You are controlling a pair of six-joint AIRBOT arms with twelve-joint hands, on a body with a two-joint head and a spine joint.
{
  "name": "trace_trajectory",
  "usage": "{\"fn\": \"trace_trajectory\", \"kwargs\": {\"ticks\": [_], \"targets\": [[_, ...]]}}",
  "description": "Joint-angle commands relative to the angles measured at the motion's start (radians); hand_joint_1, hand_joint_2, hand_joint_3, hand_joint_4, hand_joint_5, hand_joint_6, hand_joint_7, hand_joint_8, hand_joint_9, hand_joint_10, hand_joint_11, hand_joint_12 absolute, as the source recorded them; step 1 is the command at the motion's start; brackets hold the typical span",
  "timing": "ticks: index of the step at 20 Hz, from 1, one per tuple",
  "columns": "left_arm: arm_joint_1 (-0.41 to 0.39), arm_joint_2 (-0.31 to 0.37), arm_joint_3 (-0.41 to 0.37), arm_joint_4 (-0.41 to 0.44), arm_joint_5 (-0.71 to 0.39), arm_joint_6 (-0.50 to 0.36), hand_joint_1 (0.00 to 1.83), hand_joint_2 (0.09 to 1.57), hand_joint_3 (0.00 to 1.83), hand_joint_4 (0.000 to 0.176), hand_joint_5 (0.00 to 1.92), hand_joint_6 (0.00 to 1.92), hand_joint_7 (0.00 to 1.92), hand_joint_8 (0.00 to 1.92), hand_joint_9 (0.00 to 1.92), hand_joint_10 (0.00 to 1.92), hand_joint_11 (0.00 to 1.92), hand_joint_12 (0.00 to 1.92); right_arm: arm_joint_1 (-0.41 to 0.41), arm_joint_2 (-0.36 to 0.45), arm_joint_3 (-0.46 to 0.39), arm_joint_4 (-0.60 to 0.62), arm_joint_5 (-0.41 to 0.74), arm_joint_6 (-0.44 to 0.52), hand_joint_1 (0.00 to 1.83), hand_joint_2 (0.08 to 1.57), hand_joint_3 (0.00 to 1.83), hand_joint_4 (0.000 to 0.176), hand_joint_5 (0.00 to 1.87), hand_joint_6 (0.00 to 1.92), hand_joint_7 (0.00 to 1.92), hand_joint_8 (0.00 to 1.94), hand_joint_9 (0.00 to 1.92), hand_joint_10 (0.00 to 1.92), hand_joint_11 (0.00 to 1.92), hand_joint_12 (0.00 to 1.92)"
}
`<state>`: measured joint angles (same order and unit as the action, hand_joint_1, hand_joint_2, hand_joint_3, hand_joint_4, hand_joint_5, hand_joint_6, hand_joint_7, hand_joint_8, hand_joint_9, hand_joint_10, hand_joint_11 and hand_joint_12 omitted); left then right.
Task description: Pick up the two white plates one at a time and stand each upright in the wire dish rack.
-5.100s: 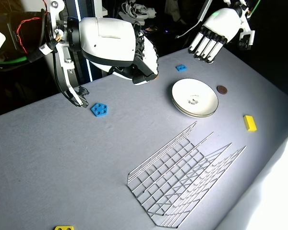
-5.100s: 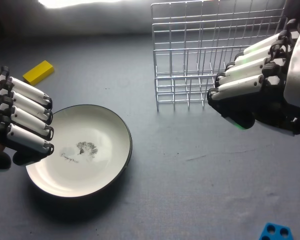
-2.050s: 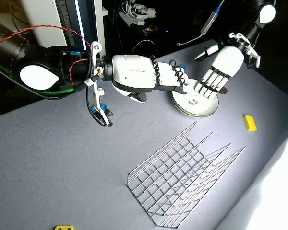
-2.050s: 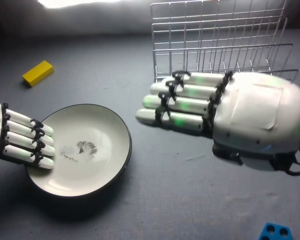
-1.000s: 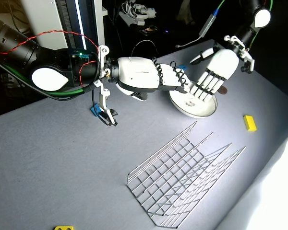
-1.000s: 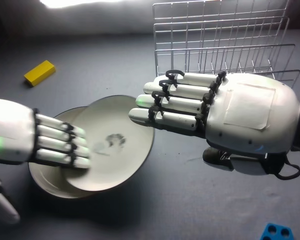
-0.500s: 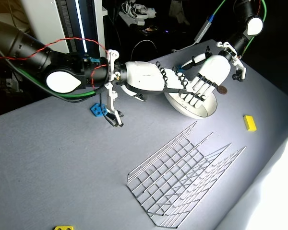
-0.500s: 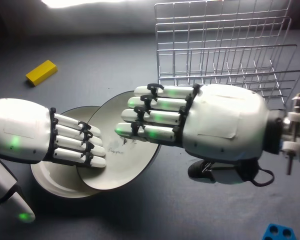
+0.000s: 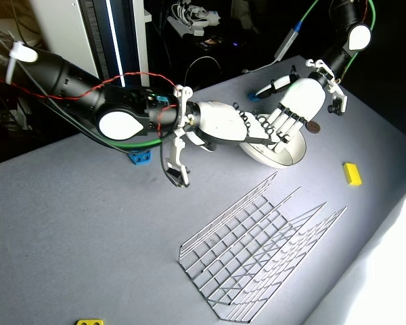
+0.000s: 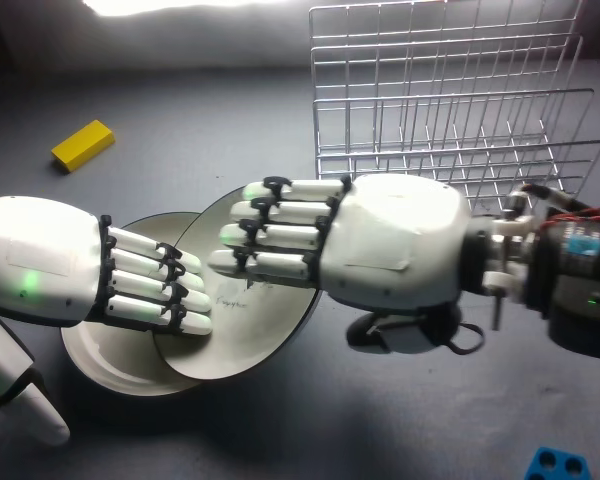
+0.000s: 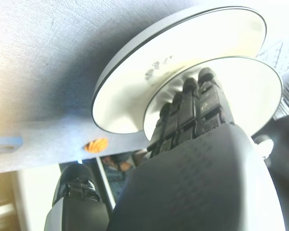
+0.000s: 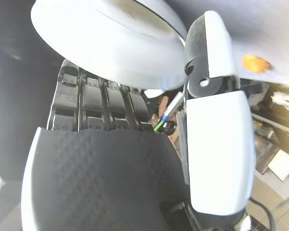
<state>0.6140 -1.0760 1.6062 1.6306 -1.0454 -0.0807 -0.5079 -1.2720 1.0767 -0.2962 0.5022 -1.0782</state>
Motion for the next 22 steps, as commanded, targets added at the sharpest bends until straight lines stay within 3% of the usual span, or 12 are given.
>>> {"fn": "trace_trajectory", "kwargs": {"ticks": [1,4,5,7,13,16,18,22], "targets": [[0.001,-0.017,-0.003,-0.007,-0.002,0.001,0.0,1.02,0.0,0.0,0.01,0.0,0.0,0.0,0.0,0.0,0.01,0.01,0.018,-0.008,0.007,0.006,0.12,-0.005,1.1,1.06,0.01,0.0,0.0,0.0,0.0,0.0,0.0,0.0,0.0,0.0],[0.0,-0.018,0.001,-0.007,-0.002,0.001,0.0,1.01,0.0,0.0,0.02,0.01,0.0,0.0,0.0,0.0,0.0,0.0,0.033,-0.052,0.054,0.006,0.12,-0.005,1.13,1.05,0.0,0.0,0.02,0.01,0.0,0.0,0.0,0.0,0.04,0.03],[-0.001,-0.019,0.002,-0.007,-0.002,0.001,0.0,1.02,0.0,0.0,0.01,0.0,0.0,0.0,0.0,0.0,0.0,0.0,0.034,-0.064,0.067,0.006,0.122,-0.005,1.14,1.05,0.0,0.0,0.04,0.0,0.0,0.0,0.0,0.0,0.01,0.18],[-0.002,-0.019,0.002,-0.007,-0.002,0.001,0.0,1.02,0.0,0.0,0.04,0.01,0.01,0.0,0.0,0.0,0.0,0.0,0.032,-0.086,0.091,0.007,0.124,-0.005,1.13,1.07,0.0,0.0,0.04,0.0,0.0,0.0,0.0,0.0,0.0,0.25],[-0.002,-0.019,0.003,-0.007,-0.002,0.001,0.0,1.02,0.0,0.0,0.05,0.02,0.04,0.01,0.03,0.01,0.04,0.02,0.043,-0.105,0.101,0.023,0.147,-0.005,1.13,1.12,0.01,0.0,0.1,0.01,0.04,0.0,0.02,0.01,0.0,0.42],[-0.002,-0.02,0.004,-0.007,-0.002,0.001,0.0,1.03,0.01,0.0,0.05,0.01,0.04,0.01,0.03,0.01,0.02,0.01,0.045,-0.112,0.101,0.034,0.153,-0.005,1.18,1.11,0.0,0.0,0.24,0.02,0.18,0.02,0.16,0.03,0.0,0.84],[-0.002,-0.02,0.005,-0.008,-0.002,0.001,0.0,1.03,0.0,0.0,0.03,0.0,0.03,0.0,0.01,0.0,0.0,0.0,0.046,-0.116,0.1,0.041,0.158,-0.005,1.25,1.11,0.0,0.0,0.42,0.03,0.43,0.02,0.41,0.06,0.05,1.12],[-0.002,-0.02,0.005,-0.008,-0.002,0.001,0.0,1.03,0.0,0.0,0.01,0.0,0.01,0.0,0.0,0.0,0.0,0.0,0.046,-0.12,0.1,0.053,0.158,-0.005,1.35,1.13,0.0,0.0,0.72,0.03,0.75,0.01,0.76,0.05,0.34,1.14]]}}
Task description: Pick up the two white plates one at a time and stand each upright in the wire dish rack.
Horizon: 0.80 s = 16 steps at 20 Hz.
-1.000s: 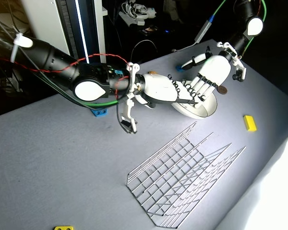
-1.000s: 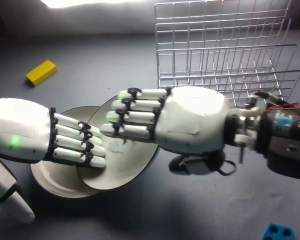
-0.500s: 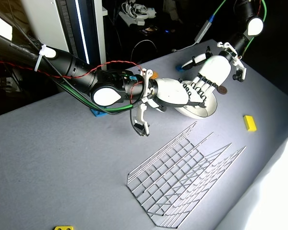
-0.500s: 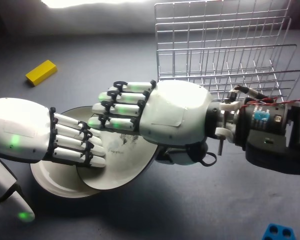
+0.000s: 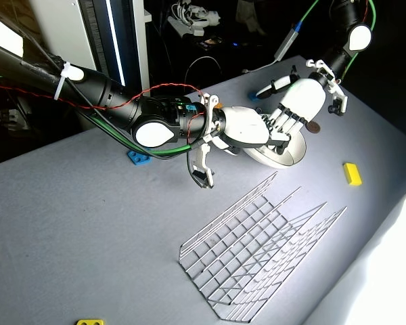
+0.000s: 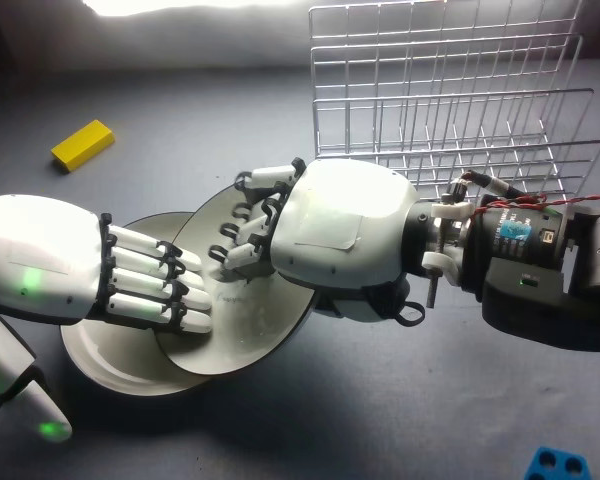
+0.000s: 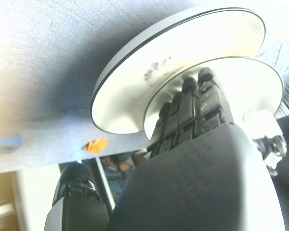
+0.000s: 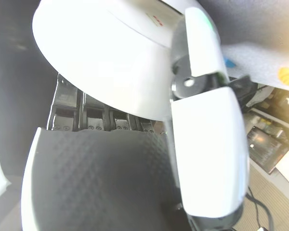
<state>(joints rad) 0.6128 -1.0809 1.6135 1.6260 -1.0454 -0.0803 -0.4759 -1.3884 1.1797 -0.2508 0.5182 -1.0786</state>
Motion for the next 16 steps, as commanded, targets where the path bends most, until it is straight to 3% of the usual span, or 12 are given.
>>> {"fn": "trace_trajectory", "kwargs": {"ticks": [1,2,3,4,8,9,11,16], "targets": [[-0.001,-0.016,-0.002,-0.003,-0.002,0.001,0.0,1.04,0.01,0.0,0.01,0.0,0.02,0.0,0.01,0.0,0.0,0.0,0.014,-0.003,-0.003,0.008,0.142,-0.005,1.4,1.1,0.0,0.0,0.82,0.04,0.85,0.02,0.86,0.06,0.47,1.1],[-0.001,-0.016,-0.002,-0.004,-0.002,0.001,0.0,1.05,0.01,0.0,0.0,0.0,0.01,0.0,0.0,0.0,0.0,0.0,0.014,-0.003,-0.003,0.008,0.142,-0.005,1.56,1.06,0.08,0.0,0.86,0.03,0.9,0.01,0.83,1.01,0.52,1.1],[-0.001,-0.016,-0.002,-0.004,-0.002,0.001,0.0,1.05,0.01,0.0,0.0,0.0,0.01,0.0,0.0,0.0,0.0,0.0,0.014,-0.003,-0.003,0.008,0.142,-0.005,1.5,1.14,0.02,0.0,0.76,1.02,0.87,0.78,0.85,1.14,0.7,1.55],[-0.001,-0.016,-0.002,-0.004,-0.002,0.001,0.0,1.05,0.01,0.0,0.0,0.0,0.01,0.0,0.0,0.0,0.0,0.0,0.014,-0.003,-0.003,0.008,0.142,-0.005,1.49,1.15,0.0,0.0,0.74,1.21,0.88,0.95,0.88,1.12,0.74,1.6],[-0.001,-0.015,-0.002,-0.015,-0.002,0.001,0.0,1.05,0.01,0.0,0.02,0.01,0.02,0.01,0.01,0.0,0.0,0.0,0.015,-0.003,-0.005,0.008,0.145,-0.004,1.5,1.05,0.0,0.0,1.03,0.78,1.12,0.68,1.18,0.72,0.83,1.44],[-0.002,-0.013,-0.003,-0.024,-0.003,0.0,0.0,1.05,0.01,0.0,0.04,0.01,0.04,0.01,0.03,0.01,0.01,0.0,0.015,-0.003,-0.006,0.008,0.145,-0.004,1.5,1.07,0.0,0.0,0.99,0.84,1.07,0.76,1.14,0.81,0.78,1.49],[-0.007,-0.003,-0.006,-0.045,-0.006,-0.004,0.0,1.05,0.01,0.0,0.01,0.0,0.02,0.0,0.01,0.0,0.0,0.0,0.015,-0.003,-0.009,0.007,0.145,-0.004,1.5,1.05,0.0,0.0,1.03,0.78,1.13,0.68,1.16,0.76,0.79,1.45],[-0.04,0.059,-0.031,-0.139,-0.046,-0.005,0.0,1.05,0.01,0.0,0.02,0.01,0.03,0.01,0.02,0.01,0.0,0.0,0.015,-0.002,-0.021,0.007,0.144,-0.005,1.5,1.07,0.0,0.0,1.0,0.87,1.07,0.81,1.08,0.83,0.76,1.47]]}}
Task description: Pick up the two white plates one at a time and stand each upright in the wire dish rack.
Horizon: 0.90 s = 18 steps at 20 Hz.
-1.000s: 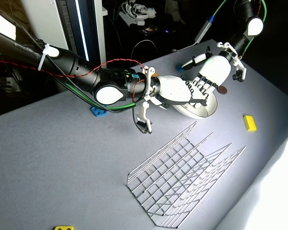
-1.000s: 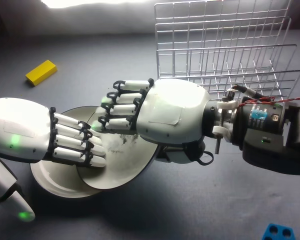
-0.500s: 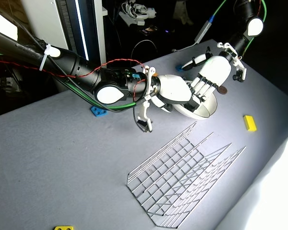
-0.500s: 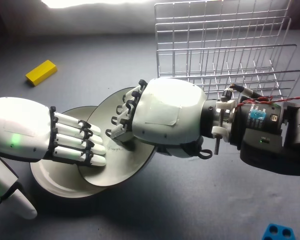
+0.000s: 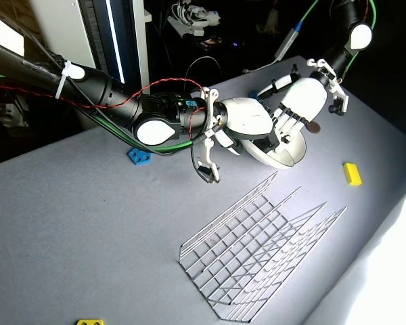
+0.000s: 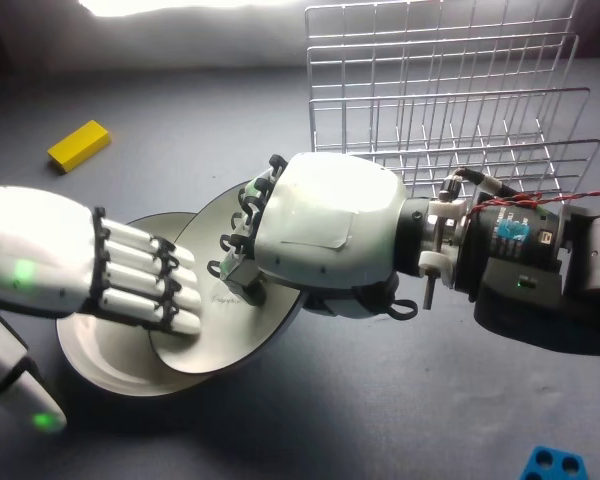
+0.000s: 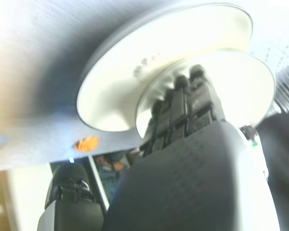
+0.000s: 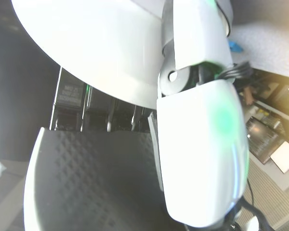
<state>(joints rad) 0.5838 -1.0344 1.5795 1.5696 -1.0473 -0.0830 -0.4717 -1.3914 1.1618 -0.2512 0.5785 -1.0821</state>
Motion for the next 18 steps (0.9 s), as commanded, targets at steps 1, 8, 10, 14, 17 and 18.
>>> {"fn": "trace_trajectory", "kwargs": {"ticks": [1,8,10,14,17,18], "targets": [[-0.023,0.03,-0.006,-0.095,-0.052,-0.003,0.0,1.05,0.0,0.0,0.02,0.01,0.03,0.01,0.03,0.01,0.01,0.0,0.011,0.001,-0.005,0.008,0.082,-0.001,1.5,1.06,0.0,0.0,1.02,0.85,1.09,0.78,1.09,0.81,0.77,1.46],[-0.088,0.156,-0.089,-0.109,-0.06,-0.044,0.0,1.05,0.0,0.0,0.04,0.01,0.04,0.01,0.04,0.01,0.01,0.01,0.016,0.012,-0.043,0.008,0.069,-0.001,1.5,1.07,0.0,0.0,1.0,0.89,1.07,0.81,1.06,0.84,0.77,1.48],[-0.093,0.189,-0.105,-0.11,-0.06,-0.053,0.0,1.05,0.0,0.0,0.03,0.0,0.04,0.0,0.03,0.0,0.0,0.0,0.029,0.021,-0.061,0.008,0.067,0.002,1.5,1.07,0.0,0.0,0.99,0.91,1.08,0.8,1.04,0.84,0.8,1.45],[-0.097,0.262,-0.135,-0.131,-0.042,-0.055,0.0,1.05,0.0,0.0,0.07,0.02,0.08,0.02,0.06,0.02,0.03,0.02,0.073,0.058,-0.114,0.008,0.06,0.05,1.5,1.07,0.0,0.0,0.99,0.89,1.06,0.8,1.05,0.85,0.79,1.49],[-0.093,0.31,-0.143,-0.131,-0.024,-0.055,0.0,1.06,0.01,0.0,0.07,0.01,0.08,0.01,0.06,0.01,0.03,0.01,0.108,0.088,-0.145,0.008,0.031,0.11,1.5,1.08,0.0,0.0,0.99,0.91,1.08,0.77,1.02,0.87,0.78,1.51],[-0.092,0.323,-0.145,-0.131,-0.022,-0.056,0.0,1.08,0.01,0.0,0.06,0.01,0.06,0.01,0.05,0.0,0.01,0.01,0.12,0.099,-0.152,0.008,0.019,0.141,1.5,1.07,0.0,0.0,1.01,0.87,1.07,0.79,1.03,0.86,0.79,1.5]]}}
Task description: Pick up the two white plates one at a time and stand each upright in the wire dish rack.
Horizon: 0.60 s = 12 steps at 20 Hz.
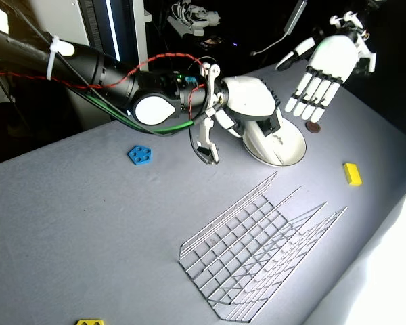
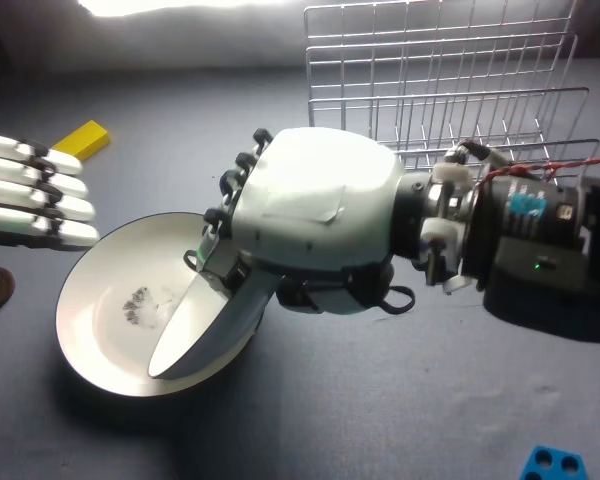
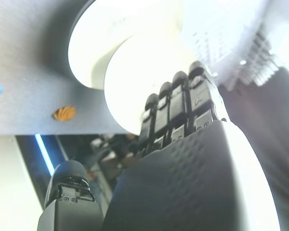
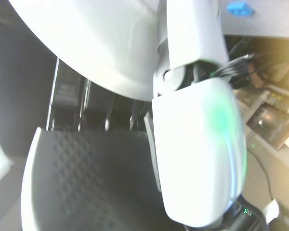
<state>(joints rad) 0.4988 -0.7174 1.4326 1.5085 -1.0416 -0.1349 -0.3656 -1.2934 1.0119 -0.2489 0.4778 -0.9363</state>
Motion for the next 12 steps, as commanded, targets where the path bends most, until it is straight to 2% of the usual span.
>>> {"fn": "trace_trajectory", "kwargs": {"ticks": [1,5,9,12], "targets": [[-0.007,0.018,-0.002,-0.07,-0.023,-0.008,0.0,1.05,0.0,0.0,0.07,0.01,0.07,0.01,0.06,0.01,0.03,0.02,0.026,0.009,-0.009,0.006,0.109,0.023,1.5,1.06,0.0,0.0,1.03,0.85,1.1,0.73,1.08,0.79,0.8,1.47],[-0.007,0.073,-0.011,-0.07,-0.022,-0.021,0.0,1.06,0.01,0.0,0.08,0.01,0.09,0.01,0.08,0.01,0.04,0.03,0.07,0.052,-0.042,0.006,0.076,0.116,1.5,1.05,0.0,0.0,1.03,0.8,1.11,0.66,1.15,0.75,0.82,1.45],[-0.007,0.112,-0.021,-0.071,-0.018,-0.05,0.0,1.06,0.0,0.0,0.05,0.0,0.05,0.0,0.04,0.0,0.01,0.01,0.104,0.092,-0.077,0.005,0.03,0.168,1.5,1.03,0.0,0.0,1.07,0.72,1.15,0.57,1.2,0.68,0.85,1.4],[-0.009,0.124,-0.038,-0.075,-0.019,-0.059,0.0,1.07,0.0,0.0,0.08,0.01,0.07,0.01,0.06,0.01,0.03,0.01,0.132,0.112,-0.087,0.005,-0.008,0.238,1.5,1.04,0.0,0.0,1.05,0.77,1.14,0.59,1.16,0.72,0.86,1.42]]}}
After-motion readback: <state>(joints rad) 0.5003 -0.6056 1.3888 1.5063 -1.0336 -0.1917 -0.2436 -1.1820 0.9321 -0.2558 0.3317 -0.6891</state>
